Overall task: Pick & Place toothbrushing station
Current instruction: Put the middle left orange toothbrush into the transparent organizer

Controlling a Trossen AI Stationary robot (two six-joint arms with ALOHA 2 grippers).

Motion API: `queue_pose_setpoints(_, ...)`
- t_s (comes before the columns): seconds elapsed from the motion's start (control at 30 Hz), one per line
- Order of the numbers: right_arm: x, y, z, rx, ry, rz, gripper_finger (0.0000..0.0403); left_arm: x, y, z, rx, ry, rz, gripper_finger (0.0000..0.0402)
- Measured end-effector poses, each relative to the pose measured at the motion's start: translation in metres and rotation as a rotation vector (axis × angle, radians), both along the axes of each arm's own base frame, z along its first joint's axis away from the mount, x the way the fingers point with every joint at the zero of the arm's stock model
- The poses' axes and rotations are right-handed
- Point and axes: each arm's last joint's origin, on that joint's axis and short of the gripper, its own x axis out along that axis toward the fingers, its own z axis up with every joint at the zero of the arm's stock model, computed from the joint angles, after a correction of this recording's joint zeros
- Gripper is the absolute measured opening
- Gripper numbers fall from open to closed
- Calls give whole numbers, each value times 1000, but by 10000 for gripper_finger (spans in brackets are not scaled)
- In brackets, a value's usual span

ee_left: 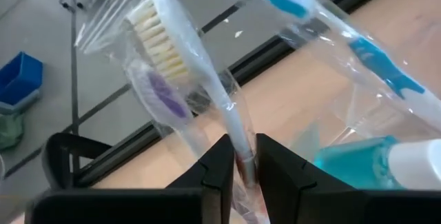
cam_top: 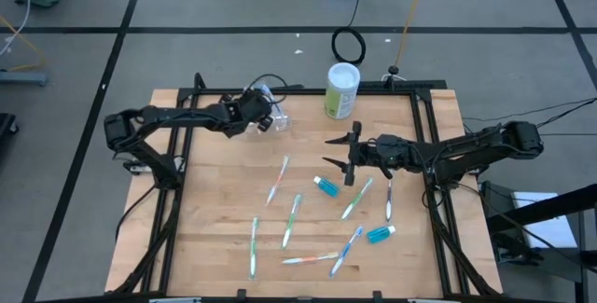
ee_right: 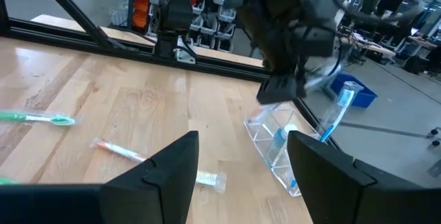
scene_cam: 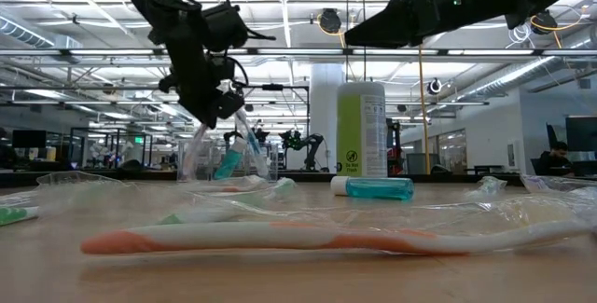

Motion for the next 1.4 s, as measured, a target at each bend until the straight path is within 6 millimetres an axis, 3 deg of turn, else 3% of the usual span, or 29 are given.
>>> queue_pose_setpoints(0.27,0,0,-2,0,21,-1,215,2,2,3,-121,-100,-100,67)
queue_pose_setpoints(0.77,0,0,-2,0,19,-2,215,7,-6,2,-192,-198,-97,67)
queue_pose_setpoints(1.03,0,0,-2,0,19,-2,215,5,1,5,-77,-121,-83,67)
queue_pose_setpoints(1.4,0,0,-2,0,19,-2,215,12,2,10,-55,-203,-112,67)
